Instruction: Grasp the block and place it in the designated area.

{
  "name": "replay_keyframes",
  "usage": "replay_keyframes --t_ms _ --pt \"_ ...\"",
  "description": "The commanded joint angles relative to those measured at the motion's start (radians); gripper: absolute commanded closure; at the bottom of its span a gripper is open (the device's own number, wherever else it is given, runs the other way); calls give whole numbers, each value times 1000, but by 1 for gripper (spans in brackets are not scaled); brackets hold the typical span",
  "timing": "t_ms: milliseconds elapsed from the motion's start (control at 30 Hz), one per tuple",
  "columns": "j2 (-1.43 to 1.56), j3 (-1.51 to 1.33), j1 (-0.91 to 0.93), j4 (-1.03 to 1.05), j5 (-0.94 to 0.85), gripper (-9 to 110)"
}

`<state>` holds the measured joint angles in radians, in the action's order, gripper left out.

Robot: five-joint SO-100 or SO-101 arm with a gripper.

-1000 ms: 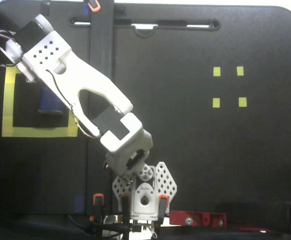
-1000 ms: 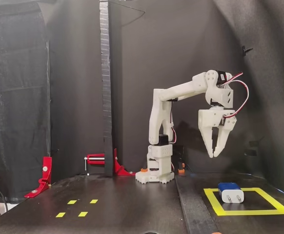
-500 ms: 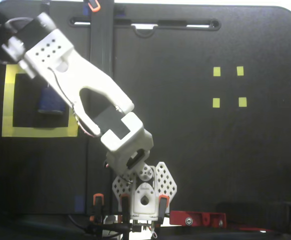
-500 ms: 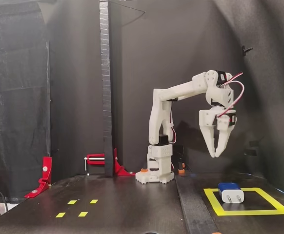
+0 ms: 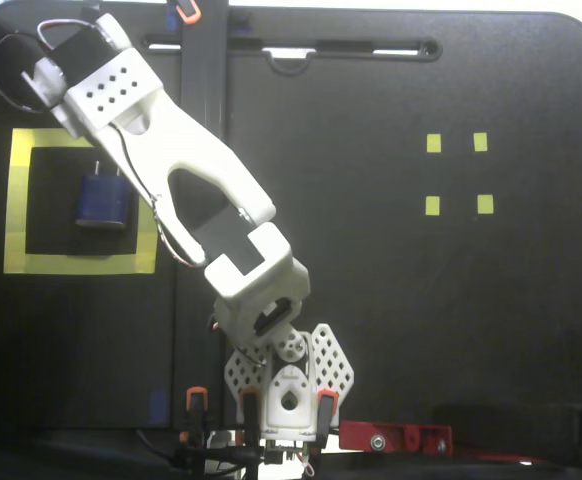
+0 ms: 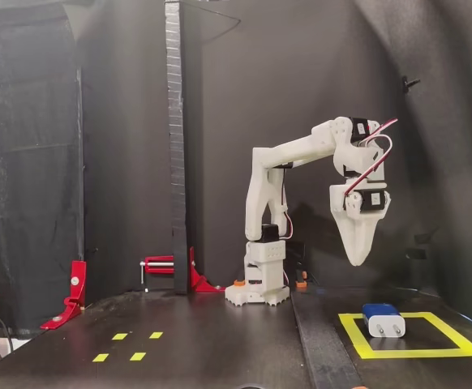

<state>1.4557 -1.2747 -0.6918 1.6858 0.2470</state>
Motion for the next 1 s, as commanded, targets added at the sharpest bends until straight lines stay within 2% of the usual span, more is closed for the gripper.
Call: replay_keyframes --t_ms 0,567,967 --pt "17 0 41 -15 -2 101" --pt "-20 0 571 -94 -176 101" --pt "-15 -3 663 -91 -206 101"
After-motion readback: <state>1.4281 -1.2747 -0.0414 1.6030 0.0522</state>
